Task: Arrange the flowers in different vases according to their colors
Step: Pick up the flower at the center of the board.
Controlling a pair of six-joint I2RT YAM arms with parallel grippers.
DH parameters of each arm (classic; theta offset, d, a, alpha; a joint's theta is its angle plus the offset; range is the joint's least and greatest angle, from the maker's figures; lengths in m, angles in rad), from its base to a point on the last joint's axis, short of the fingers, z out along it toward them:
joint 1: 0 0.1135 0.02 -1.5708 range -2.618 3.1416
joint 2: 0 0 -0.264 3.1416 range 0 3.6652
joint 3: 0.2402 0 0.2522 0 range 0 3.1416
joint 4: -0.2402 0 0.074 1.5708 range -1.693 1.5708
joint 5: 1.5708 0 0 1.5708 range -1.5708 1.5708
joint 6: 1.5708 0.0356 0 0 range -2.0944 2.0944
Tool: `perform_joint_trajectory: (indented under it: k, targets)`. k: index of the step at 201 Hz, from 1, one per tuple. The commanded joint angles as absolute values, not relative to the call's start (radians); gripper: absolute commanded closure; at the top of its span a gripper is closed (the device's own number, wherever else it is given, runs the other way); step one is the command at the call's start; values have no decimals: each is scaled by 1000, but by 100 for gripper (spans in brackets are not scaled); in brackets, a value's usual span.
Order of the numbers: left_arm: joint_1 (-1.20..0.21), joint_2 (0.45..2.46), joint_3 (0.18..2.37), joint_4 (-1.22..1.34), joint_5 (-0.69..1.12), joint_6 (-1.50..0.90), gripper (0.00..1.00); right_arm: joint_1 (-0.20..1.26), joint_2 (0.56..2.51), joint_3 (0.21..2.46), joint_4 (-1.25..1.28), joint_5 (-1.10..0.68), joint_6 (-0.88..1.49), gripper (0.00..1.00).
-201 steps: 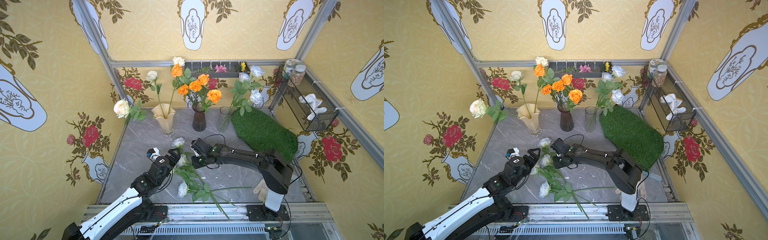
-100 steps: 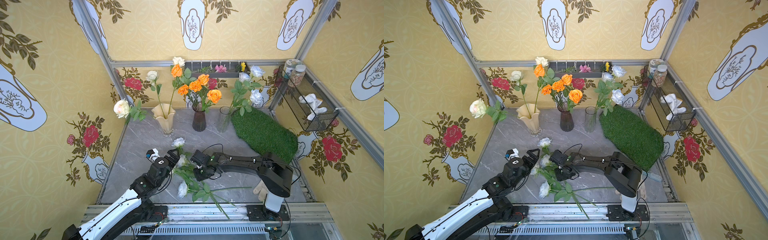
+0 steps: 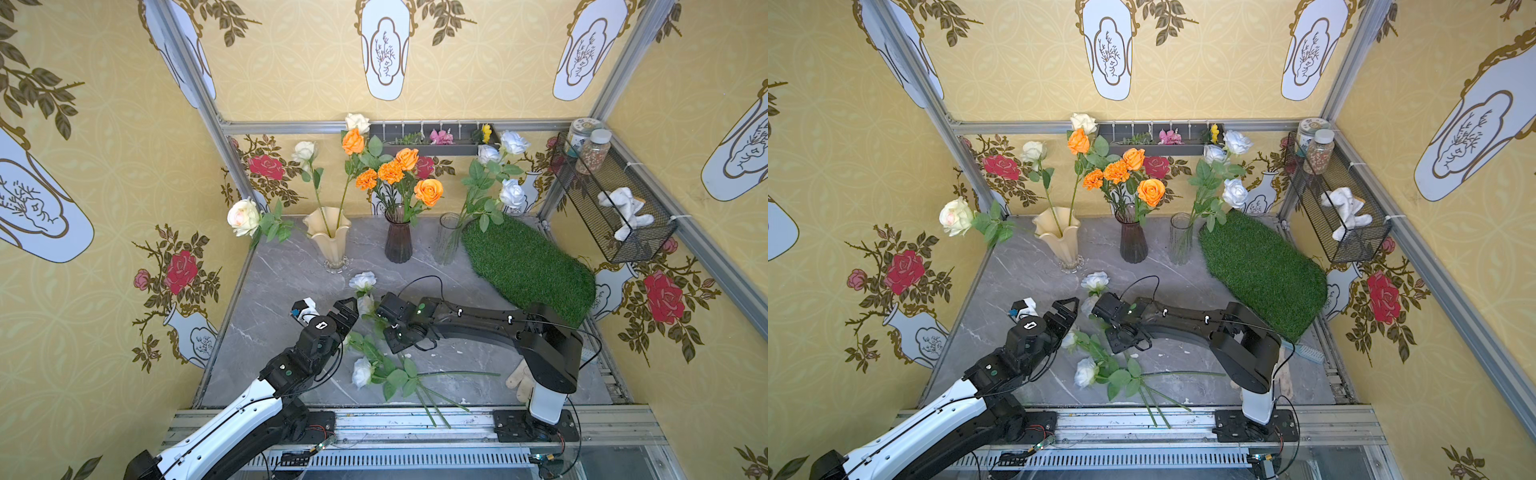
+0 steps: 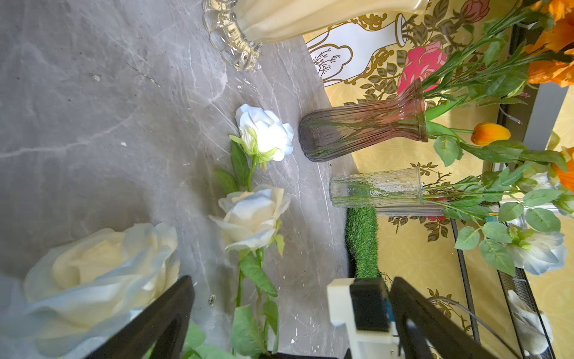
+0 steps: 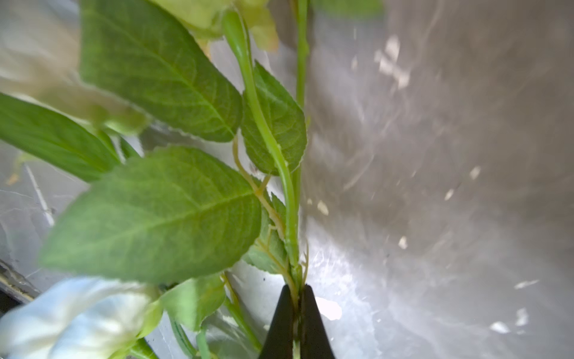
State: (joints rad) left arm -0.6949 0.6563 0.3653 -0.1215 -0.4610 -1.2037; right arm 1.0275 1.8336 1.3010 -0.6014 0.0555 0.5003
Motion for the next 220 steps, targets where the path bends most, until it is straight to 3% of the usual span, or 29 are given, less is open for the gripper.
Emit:
perform_joint_trajectory:
  k: [1, 52, 102, 166, 220]
  targets:
    - [-694, 658, 364, -107, -471, -1197, 0, 1007, 1821, 1338, -627, 152, 358, 100]
    - [-695, 662, 364, -104, -473, -1197, 0, 908, 1689, 1304, -480, 151, 259, 100]
    - [-695, 658, 363, -102, -471, -1196, 0, 885, 1481, 1056, 16, 179, 146, 100]
    - [-694, 647, 357, -102, -475, -1197, 0, 814, 1465, 959, 508, 206, 37, 100]
    - [-695, 650, 356, -95, -477, -1194, 0, 793, 1454, 971, 678, 225, 20, 100]
